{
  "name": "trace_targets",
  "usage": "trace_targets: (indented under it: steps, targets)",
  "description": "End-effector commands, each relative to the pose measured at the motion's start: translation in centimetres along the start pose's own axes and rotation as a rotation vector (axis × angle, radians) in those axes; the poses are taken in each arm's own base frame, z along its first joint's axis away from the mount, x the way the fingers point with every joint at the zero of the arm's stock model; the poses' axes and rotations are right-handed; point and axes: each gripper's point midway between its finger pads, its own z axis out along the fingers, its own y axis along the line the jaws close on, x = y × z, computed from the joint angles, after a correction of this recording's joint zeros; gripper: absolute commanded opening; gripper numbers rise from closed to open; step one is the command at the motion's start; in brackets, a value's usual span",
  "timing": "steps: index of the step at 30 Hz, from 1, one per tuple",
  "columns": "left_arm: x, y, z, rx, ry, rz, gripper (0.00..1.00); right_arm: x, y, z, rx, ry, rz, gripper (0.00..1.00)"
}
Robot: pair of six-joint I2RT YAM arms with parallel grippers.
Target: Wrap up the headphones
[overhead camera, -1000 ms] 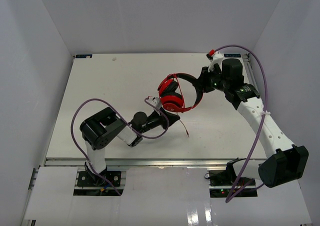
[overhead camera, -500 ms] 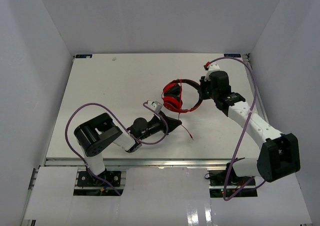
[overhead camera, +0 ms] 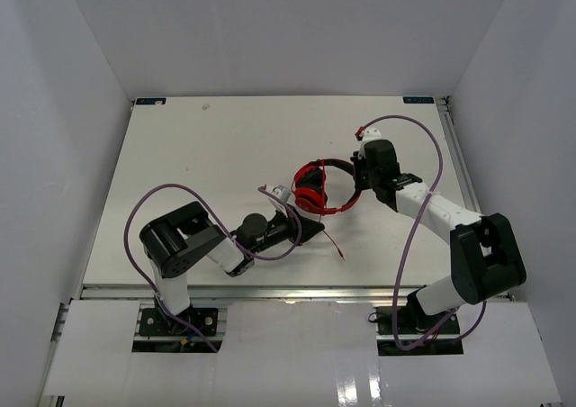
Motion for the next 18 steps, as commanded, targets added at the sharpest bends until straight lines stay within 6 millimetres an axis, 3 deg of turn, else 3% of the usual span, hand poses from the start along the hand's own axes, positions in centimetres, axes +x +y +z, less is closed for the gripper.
trace_targets:
  steps: [1, 10, 18]
  targets:
    - [-0.2, -1.8, -0.1, 0.077, -0.01, -0.028, 0.02, -3.5, -1.1, 1.1, 0.063, -0.132, 0.033, 0.08]
    - [1.8, 1.0, -0.4, -0.044, 0.061, -0.074, 0.09, -1.0, -1.4, 2.9, 0.085, -0.07, 0.023, 0.08]
    - [2.5, 2.6, -0.9, -0.13, 0.082, -0.111, 0.14, 1.1, -0.6, 4.7, 0.06, -0.012, 0.055, 0.08]
